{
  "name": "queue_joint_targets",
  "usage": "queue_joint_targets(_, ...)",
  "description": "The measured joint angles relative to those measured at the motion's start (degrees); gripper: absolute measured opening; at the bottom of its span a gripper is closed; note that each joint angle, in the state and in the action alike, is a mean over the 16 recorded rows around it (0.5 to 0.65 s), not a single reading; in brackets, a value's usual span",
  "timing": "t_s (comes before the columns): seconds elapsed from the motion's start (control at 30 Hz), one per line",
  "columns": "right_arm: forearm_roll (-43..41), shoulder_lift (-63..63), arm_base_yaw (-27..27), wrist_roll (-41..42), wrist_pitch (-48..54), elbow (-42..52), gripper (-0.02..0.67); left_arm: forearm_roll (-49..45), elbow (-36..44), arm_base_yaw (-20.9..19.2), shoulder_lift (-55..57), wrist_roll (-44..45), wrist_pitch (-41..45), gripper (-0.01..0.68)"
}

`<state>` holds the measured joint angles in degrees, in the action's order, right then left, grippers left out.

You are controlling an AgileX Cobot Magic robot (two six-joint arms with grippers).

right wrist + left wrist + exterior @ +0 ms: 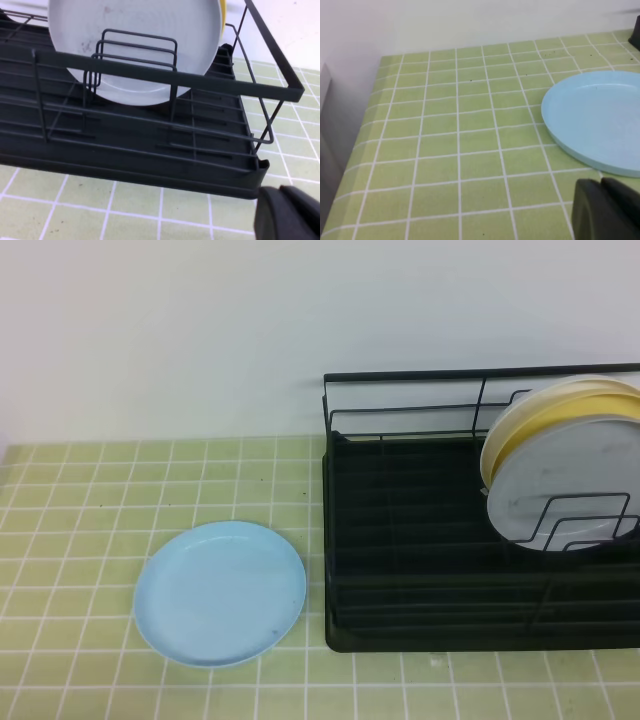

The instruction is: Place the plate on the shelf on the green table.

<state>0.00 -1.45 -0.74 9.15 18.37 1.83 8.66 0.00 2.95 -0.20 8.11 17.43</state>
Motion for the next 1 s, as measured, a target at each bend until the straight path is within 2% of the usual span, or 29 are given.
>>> queue_joint_targets(0.27, 0.0, -0.1, 0.0, 0.2, -0.3, 0.1, -0.003, 0.0, 0.0, 0.0, 0.0, 0.0, -3.7, -0.002)
queue_joint_targets(0.47, 0.0, -0.2, 0.0, 0.4, -3.4, 0.3, -0.003, 0.0, 0.0, 0.0, 0.0, 0.1, -10.2, -0.002)
queue_joint_targets(1.0, 0.0, -0.2, 0.0, 0.4, -32.1, 0.3, -0.003, 0.0, 0.0, 0.0, 0.0, 0.8, -25.6, -0.002)
